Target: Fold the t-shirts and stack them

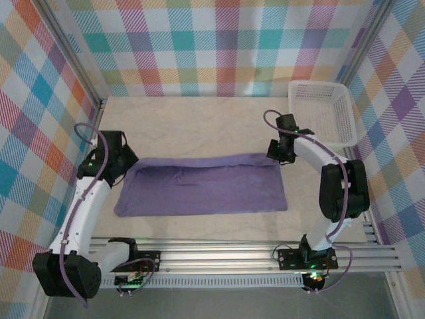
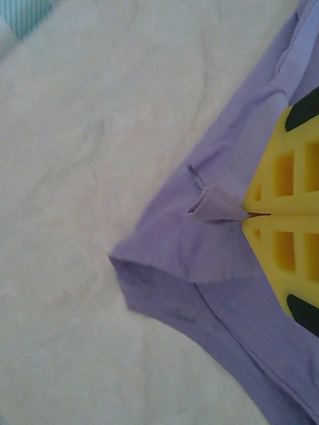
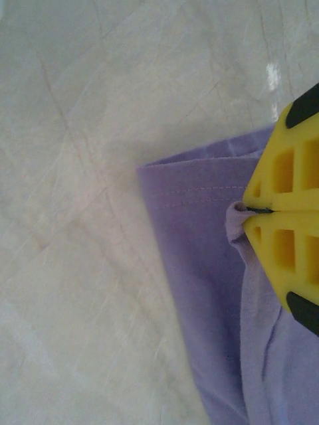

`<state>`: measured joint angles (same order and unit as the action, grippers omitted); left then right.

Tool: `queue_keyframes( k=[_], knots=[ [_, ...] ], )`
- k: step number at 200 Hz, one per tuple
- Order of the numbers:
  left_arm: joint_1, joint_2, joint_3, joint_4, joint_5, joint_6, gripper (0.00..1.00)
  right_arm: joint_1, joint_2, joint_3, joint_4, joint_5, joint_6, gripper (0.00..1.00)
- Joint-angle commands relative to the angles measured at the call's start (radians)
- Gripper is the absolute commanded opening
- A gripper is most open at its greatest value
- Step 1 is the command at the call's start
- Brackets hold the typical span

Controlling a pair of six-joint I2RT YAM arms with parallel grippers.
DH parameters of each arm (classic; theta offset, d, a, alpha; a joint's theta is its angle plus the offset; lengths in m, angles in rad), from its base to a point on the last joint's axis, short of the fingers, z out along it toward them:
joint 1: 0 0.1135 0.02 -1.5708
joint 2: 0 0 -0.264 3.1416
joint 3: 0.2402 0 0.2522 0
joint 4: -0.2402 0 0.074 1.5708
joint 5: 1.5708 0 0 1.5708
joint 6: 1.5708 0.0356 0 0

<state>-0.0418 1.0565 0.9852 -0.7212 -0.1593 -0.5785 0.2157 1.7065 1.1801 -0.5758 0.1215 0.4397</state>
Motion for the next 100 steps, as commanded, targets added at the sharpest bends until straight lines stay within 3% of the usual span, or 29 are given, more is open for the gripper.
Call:
queue_keyframes(
  k=[1,100],
  knots=[
    [-0.001,-0.069,-0.087,-0.046,-0.072,-0.081,0.00,0.002,-0.041,-0.036,0.008,0.057,0.002,0.00],
    [-0.001,-0.251,-0.244,-0.124,-0.087,-0.200,0.00,0.002,-0.074,-0.131,0.028,0.084,0.008,0.00]
  ],
)
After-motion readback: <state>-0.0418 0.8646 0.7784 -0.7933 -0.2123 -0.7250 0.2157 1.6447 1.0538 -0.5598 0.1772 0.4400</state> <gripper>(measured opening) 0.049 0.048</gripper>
